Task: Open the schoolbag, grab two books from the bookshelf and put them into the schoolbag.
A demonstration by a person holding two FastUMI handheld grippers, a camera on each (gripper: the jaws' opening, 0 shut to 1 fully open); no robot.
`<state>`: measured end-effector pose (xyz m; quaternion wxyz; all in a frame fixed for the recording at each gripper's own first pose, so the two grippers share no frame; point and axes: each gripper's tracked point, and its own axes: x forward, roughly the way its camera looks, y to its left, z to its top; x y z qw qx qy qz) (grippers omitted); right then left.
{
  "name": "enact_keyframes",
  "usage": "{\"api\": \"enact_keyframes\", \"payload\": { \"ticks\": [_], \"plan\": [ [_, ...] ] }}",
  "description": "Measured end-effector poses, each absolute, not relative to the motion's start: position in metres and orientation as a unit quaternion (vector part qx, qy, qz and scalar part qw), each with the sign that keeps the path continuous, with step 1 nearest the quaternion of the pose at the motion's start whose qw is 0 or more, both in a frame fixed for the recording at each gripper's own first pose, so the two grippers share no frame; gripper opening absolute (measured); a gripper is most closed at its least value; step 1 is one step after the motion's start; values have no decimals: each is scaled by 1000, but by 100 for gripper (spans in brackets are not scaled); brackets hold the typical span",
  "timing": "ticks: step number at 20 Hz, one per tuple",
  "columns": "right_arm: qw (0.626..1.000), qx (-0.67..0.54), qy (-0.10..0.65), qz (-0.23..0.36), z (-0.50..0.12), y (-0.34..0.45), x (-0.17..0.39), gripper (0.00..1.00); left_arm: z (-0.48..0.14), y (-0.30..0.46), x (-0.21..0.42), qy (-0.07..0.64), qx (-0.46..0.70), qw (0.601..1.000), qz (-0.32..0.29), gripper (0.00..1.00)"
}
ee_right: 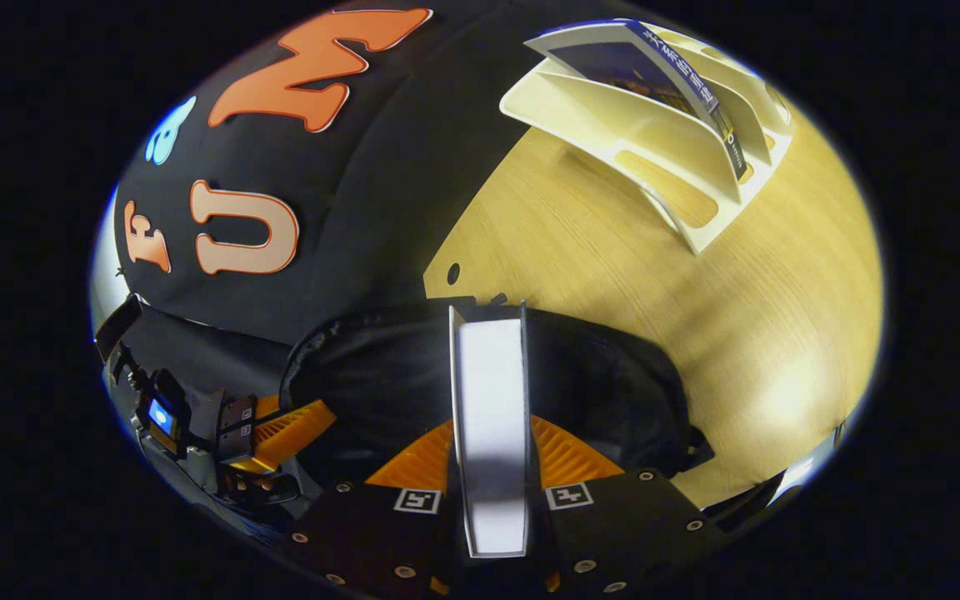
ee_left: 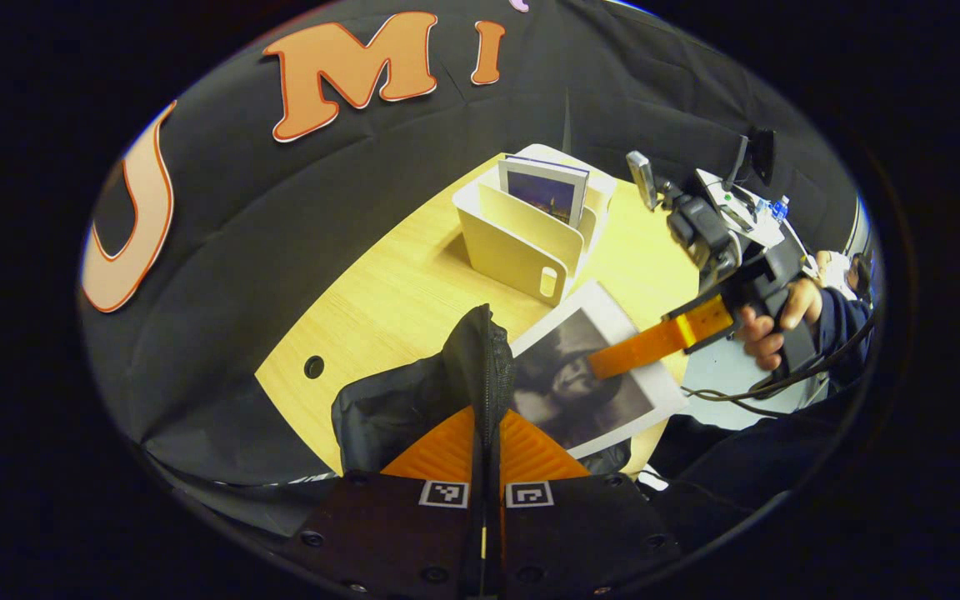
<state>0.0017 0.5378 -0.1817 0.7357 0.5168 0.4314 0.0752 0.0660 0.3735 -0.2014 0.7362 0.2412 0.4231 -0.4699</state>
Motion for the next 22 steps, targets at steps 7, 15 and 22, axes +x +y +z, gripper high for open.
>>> {"api": "enact_keyframes", "payload": {
  "ticks": [7, 15, 22],
  "plan": [
    [731, 557, 389, 64, -207, 576, 24, 31, -198, 365, 52, 417, 223, 748, -466, 2],
    [710, 561, 421, 59, -227, 600, 24, 34, -209, 360, 48, 428, 216, 752, -453, 2],
    [753, 396, 516, 99, -217, 547, -27, 86, -213, 349, 54, 442, 198, 761, -432, 2]
  ]
}}
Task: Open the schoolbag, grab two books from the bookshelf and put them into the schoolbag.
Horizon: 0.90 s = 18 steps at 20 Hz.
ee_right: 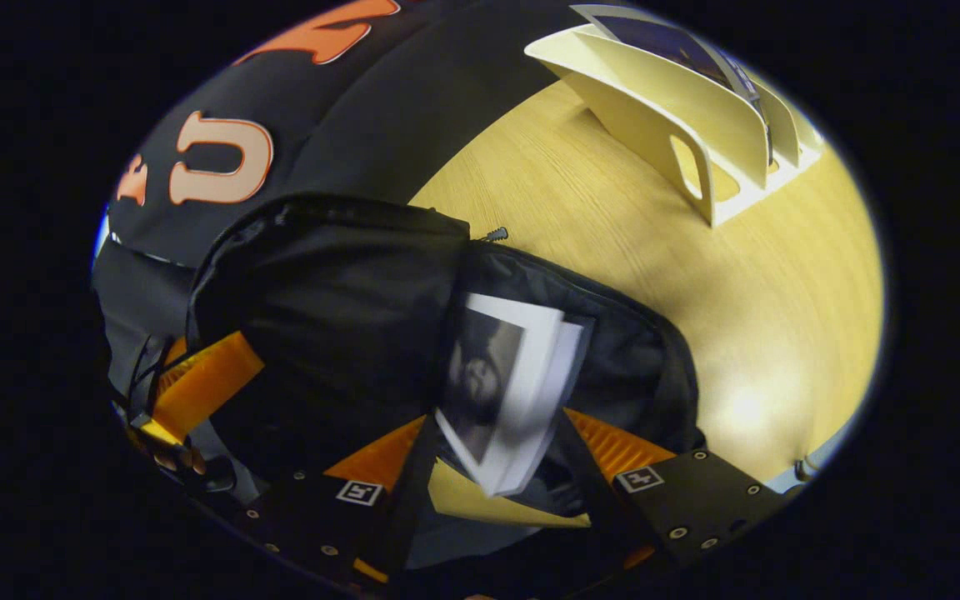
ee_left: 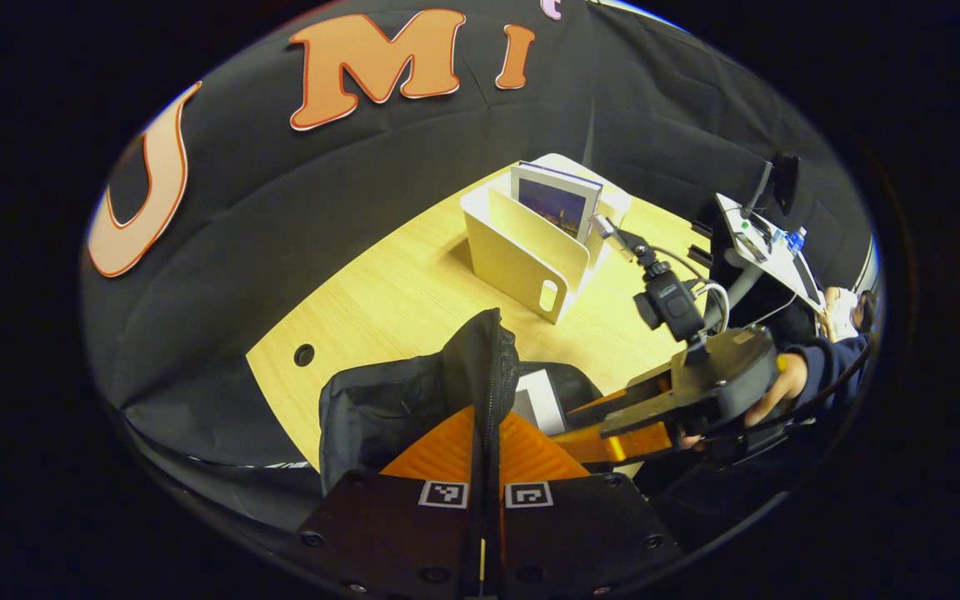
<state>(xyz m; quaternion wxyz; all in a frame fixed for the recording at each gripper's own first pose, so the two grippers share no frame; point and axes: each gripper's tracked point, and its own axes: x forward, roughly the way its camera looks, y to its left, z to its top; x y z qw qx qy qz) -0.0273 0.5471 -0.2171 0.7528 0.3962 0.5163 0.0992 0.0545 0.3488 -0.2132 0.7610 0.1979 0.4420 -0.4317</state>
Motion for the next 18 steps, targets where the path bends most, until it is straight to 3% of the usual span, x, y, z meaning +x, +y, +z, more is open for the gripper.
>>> {"api": "enact_keyframes", "payload": {
  "ticks": [4, 8, 13, 18],
  "plan": [
    [766, 335, 541, 92, -212, 487, -39, 96, -217, 347, 57, 449, 192, 771, -408, 2],
    [779, 272, 558, 90, -192, 415, -41, 97, -222, 350, 58, 460, 187, 778, -384, 2],
    [811, 180, 553, 71, -156, 318, -6, 98, -229, 346, 57, 476, 174, 785, -356, 2],
    [819, 125, 555, 71, -130, 259, 38, 98, -232, 347, 60, 485, 170, 791, -330, 2]
  ]
}}
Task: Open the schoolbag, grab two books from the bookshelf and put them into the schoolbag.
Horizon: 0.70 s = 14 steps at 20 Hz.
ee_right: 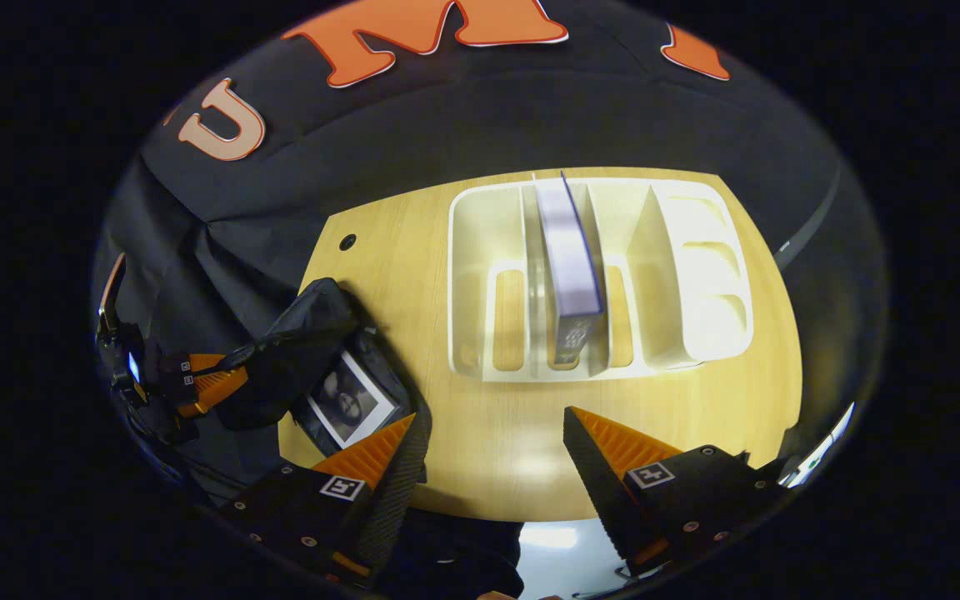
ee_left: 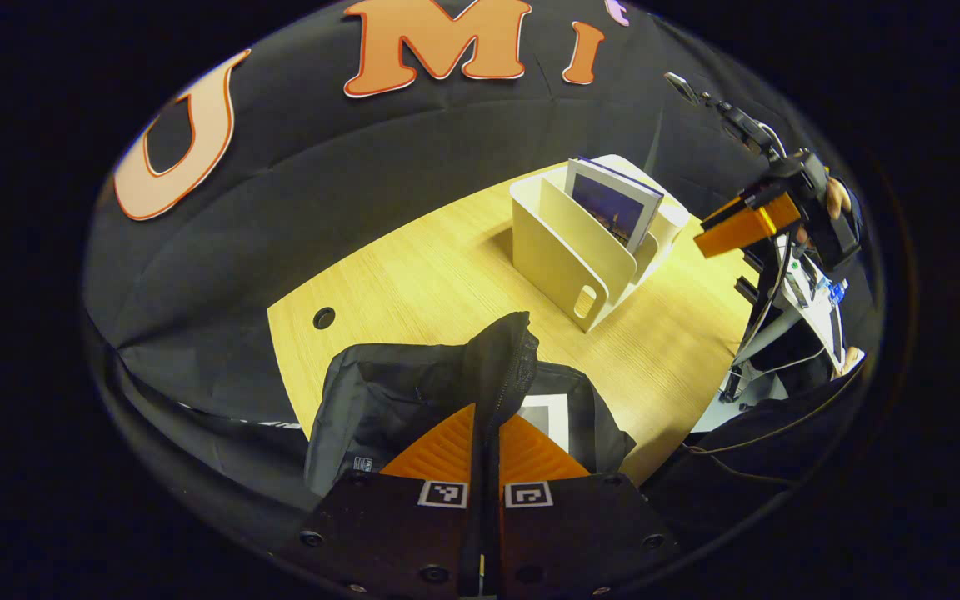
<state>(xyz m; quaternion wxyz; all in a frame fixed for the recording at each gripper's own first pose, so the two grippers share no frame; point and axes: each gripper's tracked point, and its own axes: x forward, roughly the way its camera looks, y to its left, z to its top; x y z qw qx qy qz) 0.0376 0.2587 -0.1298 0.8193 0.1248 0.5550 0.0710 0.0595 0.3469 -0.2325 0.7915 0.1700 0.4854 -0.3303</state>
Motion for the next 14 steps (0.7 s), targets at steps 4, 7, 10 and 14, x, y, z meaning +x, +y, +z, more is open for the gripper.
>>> {"api": "enact_keyframes", "payload": {
  "ticks": [4, 7, 10, 14],
  "plan": [
    [823, 95, 555, 69, -120, 229, 88, 98, -238, 347, 61, 498, 155, 798, -303, 2],
    [821, 83, 559, 77, -123, 221, 128, 98, -241, 347, 60, 506, 149, 801, -284, 2],
    [810, 65, 576, 87, -140, 219, 155, 97, -241, 344, 59, 515, 145, 801, -269, 2],
    [787, 44, 609, 91, -173, 224, 169, 97, -245, 343, 59, 528, 140, 798, -254, 2]
  ]
}}
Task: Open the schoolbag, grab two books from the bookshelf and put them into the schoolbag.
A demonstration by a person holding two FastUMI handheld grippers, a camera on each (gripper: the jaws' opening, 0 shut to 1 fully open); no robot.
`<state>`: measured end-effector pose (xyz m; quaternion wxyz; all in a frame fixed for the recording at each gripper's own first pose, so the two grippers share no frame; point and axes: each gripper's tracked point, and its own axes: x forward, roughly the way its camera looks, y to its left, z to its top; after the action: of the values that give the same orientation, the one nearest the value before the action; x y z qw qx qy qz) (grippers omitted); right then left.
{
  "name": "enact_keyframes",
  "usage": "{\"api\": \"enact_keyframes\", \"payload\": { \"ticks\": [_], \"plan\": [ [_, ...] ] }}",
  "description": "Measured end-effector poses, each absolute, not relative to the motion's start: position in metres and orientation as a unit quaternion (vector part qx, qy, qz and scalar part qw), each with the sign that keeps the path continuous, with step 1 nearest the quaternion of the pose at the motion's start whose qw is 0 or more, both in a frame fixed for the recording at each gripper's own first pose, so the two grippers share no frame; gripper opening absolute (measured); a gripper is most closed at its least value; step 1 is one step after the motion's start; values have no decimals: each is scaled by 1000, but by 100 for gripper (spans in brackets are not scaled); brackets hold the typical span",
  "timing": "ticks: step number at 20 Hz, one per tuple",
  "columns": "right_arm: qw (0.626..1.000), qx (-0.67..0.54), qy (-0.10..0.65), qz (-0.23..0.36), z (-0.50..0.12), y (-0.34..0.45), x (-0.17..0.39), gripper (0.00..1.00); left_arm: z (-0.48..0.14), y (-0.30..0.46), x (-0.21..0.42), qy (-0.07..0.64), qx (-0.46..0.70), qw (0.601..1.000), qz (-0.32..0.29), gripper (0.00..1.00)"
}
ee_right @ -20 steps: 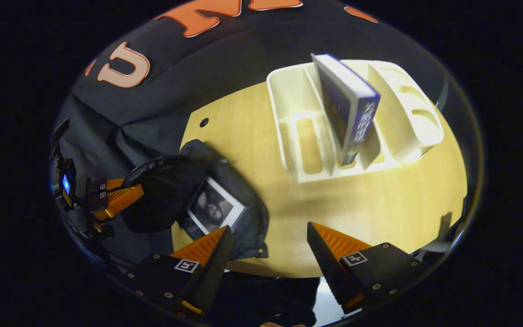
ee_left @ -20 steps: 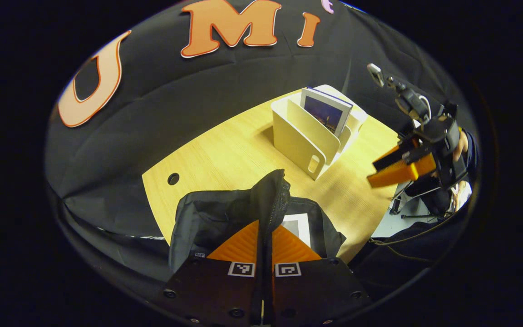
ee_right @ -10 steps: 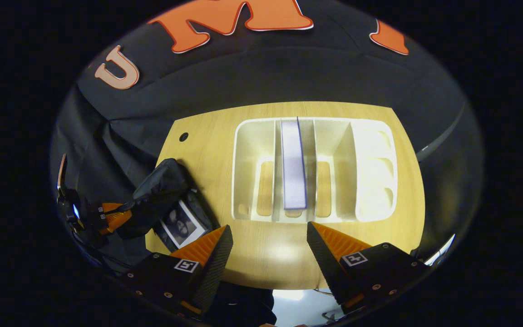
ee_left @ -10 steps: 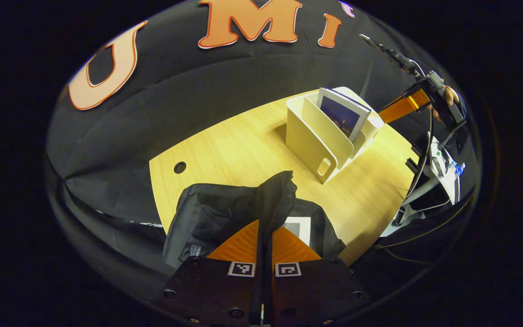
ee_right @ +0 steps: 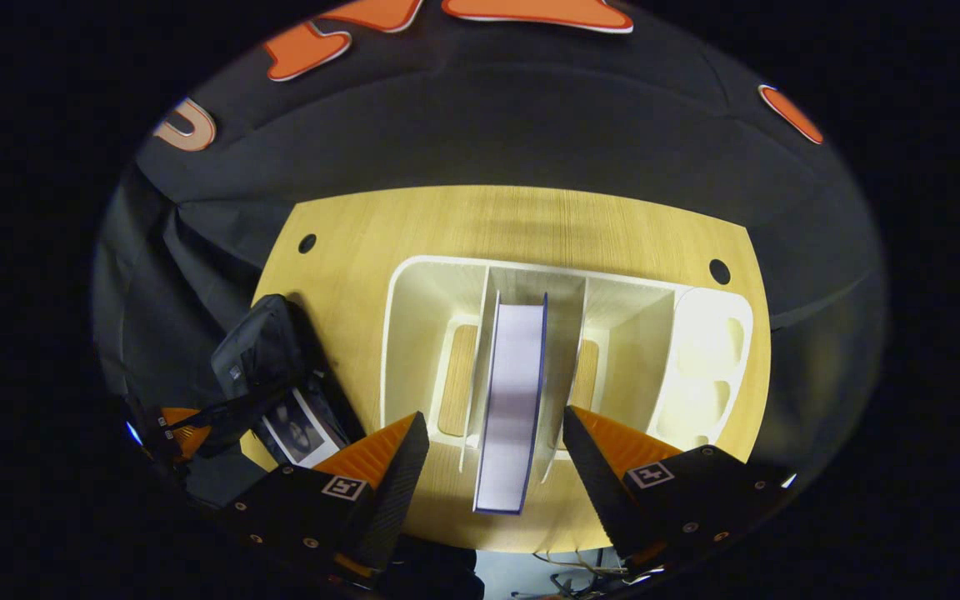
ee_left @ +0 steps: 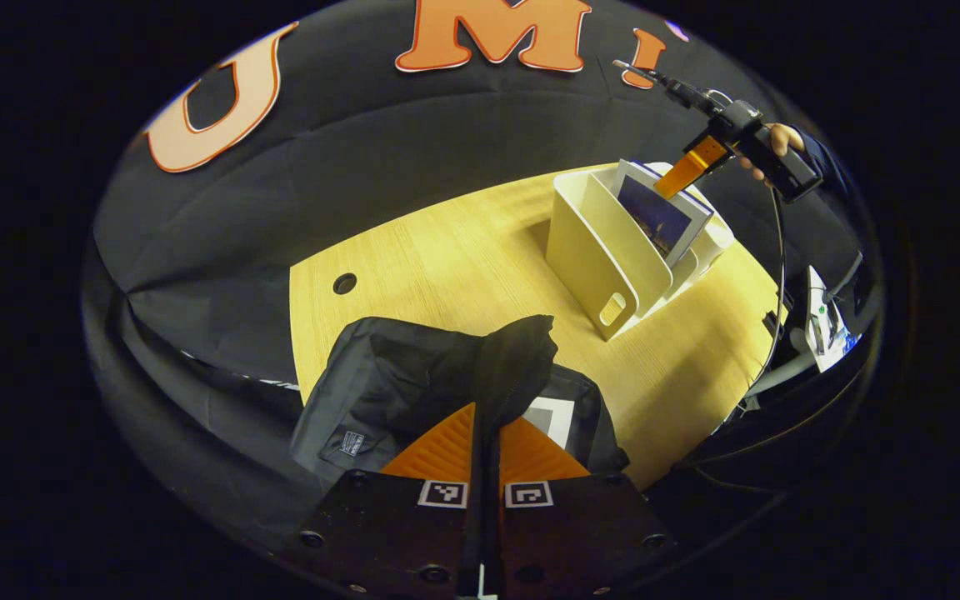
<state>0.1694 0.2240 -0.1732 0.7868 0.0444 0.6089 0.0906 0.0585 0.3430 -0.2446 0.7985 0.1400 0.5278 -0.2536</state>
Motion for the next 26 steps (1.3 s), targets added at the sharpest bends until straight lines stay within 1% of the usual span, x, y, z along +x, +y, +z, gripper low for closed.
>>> {"api": "enact_keyframes", "payload": {
  "ticks": [1, 3, 4, 5, 6, 7, 8, 9, 10, 11, 12, 13, 14, 19, 22, 26],
  "plan": [
    [783, 41, 614, 89, -181, 224, 172, 96, -246, 342, 59, 530, 140, 798, -251, 2],
    [776, 51, 622, 92, -190, 227, 180, 89, -246, 342, 59, 533, 140, 797, -247, 2],
    [772, 58, 628, 82, -195, 226, 183, 85, -246, 341, 60, 534, 141, 797, -245, 2],
    [770, 64, 630, 77, -199, 224, 186, 82, -247, 339, 59, 534, 142, 797, -244, 2],
    [770, 66, 631, 72, -202, 221, 190, 65, -248, 339, 60, 534, 143, 797, -244, 2],
    [769, 69, 631, 69, -204, 220, 191, 70, -247, 339, 60, 534, 142, 797, -243, 2],
    [768, 70, 633, 62, -205, 219, 191, 58, -248, 337, 60, 534, 142, 797, -244, 2],
    [768, 72, 634, 56, -203, 216, 190, 53, -249, 337, 59, 534, 142, 797, -245, 2],
    [769, 76, 634, 42, -202, 212, 190, 44, -249, 337, 60, 534, 143, 797, -246, 2],
    [768, 76, 635, 32, -203, 208, 188, 42, -248, 339, 61, 532, 143, 797, -248, 2],
    [766, 86, 636, 32, -199, 206, 183, 46, -247, 339, 60, 530, 144, 797, -251, 2],
    [765, 95, 636, 32, -194, 206, 178, 27, -247, 339, 60, 529, 143, 797, -254, 2],
    [766, 100, 634, 31, -187, 205, 173, 35, -248, 339, 60, 528, 142, 797, -257, 2],
    [787, 77, 612, 12, -157, 196, 140, 35, -253, 347, 58, 520, 135, 798, -273, 2],
    [792, 85, 604, 2, -139, 200, 111, 35, -252, 349, 57, 512, 131, 798, -289, 2],
    [802, 116, 586, -32, -119, 204, 81, 35, -250, 352, 57, 495, 155, 793, -319, 2]
  ]
}}
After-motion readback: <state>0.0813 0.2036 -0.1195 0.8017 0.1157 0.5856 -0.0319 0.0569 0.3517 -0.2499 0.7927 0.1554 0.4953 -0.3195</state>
